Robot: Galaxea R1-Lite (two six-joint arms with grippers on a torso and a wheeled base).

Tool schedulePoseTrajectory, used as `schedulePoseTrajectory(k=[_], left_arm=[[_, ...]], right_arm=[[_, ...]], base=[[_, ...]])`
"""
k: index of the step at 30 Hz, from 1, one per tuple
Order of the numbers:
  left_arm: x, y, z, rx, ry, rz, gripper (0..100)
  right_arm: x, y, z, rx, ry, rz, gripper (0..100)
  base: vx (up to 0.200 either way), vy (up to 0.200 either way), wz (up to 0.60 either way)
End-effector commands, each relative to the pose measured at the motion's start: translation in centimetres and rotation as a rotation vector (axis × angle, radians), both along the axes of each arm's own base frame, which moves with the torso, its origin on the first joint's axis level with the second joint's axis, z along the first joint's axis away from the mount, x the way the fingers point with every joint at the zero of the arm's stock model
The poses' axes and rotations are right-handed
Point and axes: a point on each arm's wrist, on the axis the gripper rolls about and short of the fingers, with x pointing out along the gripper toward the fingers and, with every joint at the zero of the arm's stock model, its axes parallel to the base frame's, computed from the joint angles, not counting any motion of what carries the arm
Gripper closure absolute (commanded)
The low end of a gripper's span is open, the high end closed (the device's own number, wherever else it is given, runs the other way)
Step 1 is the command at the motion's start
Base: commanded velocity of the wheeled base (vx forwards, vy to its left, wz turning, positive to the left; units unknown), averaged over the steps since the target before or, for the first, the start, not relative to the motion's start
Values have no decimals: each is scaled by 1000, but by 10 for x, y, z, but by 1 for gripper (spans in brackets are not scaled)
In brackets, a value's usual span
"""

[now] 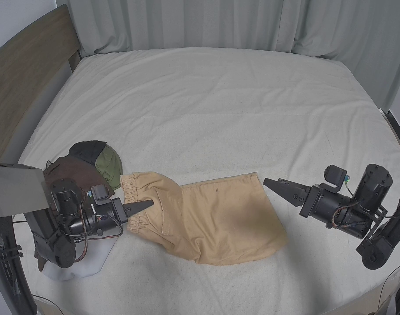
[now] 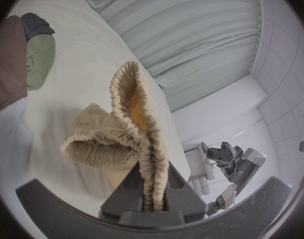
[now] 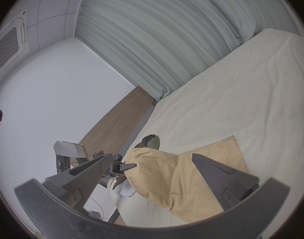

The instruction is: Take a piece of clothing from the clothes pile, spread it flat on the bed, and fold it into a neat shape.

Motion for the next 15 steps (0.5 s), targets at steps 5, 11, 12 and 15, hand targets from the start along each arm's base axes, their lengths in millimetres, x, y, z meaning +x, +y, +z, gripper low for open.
schedulePoseTrajectory(k=[5, 11, 12, 15], left_arm=[[2, -6, 10, -14, -32, 12, 100], [0, -14, 11, -12, -35, -2, 100], [0, -14, 11, -12, -35, -2, 100], [0, -17, 13, -14, -43, -2, 100]], right_arm=[[-2, -4, 8, 14, -25, -12, 0], [-3, -9, 13, 22, -40, -24, 0], [-3, -9, 13, 22, -40, -24, 0], [-3, -10, 13, 22, -43, -29, 0]], base=[[0, 0, 0], [0, 0, 0], [0, 0, 0], [0, 0, 0]])
